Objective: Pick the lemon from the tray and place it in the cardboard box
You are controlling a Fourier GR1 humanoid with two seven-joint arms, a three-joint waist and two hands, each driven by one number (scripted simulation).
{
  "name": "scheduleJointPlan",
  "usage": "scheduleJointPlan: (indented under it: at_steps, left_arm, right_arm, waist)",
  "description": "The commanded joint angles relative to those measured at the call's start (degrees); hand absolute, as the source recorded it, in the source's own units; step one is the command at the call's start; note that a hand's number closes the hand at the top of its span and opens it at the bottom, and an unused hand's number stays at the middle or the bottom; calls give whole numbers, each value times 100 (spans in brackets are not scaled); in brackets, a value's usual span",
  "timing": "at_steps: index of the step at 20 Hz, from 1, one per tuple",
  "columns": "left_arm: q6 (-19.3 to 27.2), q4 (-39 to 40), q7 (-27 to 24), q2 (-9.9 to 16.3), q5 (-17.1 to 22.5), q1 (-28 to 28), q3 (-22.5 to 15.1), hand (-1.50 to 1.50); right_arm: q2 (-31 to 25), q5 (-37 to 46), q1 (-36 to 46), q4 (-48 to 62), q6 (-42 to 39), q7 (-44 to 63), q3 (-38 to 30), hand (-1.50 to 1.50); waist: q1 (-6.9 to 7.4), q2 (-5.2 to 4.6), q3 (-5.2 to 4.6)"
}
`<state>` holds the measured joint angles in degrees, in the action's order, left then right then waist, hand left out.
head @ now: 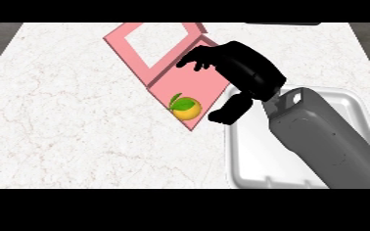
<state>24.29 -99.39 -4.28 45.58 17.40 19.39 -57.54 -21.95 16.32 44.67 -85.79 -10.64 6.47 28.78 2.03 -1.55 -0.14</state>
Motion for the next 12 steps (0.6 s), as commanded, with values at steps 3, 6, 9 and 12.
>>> scheduleJointPlan:
  at_steps: [3,6,9,12]
  left_arm:
    - [260,-566,-446,-538,-49,-1512,1161,0]
    - [314,-593,-487,-496,-86,-1458,1029,0]
    - [371,-630,-487,-503,-8,-1419,979,0]
    - [385,-599,-538,-459,78,-1450,1004,0]
  right_arm:
    - [597,-445,-5,496,139,-159,-196,-150]
    - [962,-826,-9,678,459,-222,-643,-150]
    - [1242,-1318,-120,855,635,-374,-1091,-150]
    - [1419,-1743,-88,1049,651,-428,-1466,-150]
  waist:
    - [-147,-5,9]
    - [-169,21,28]
    - [-218,5,40]
    - [-241,0,32]
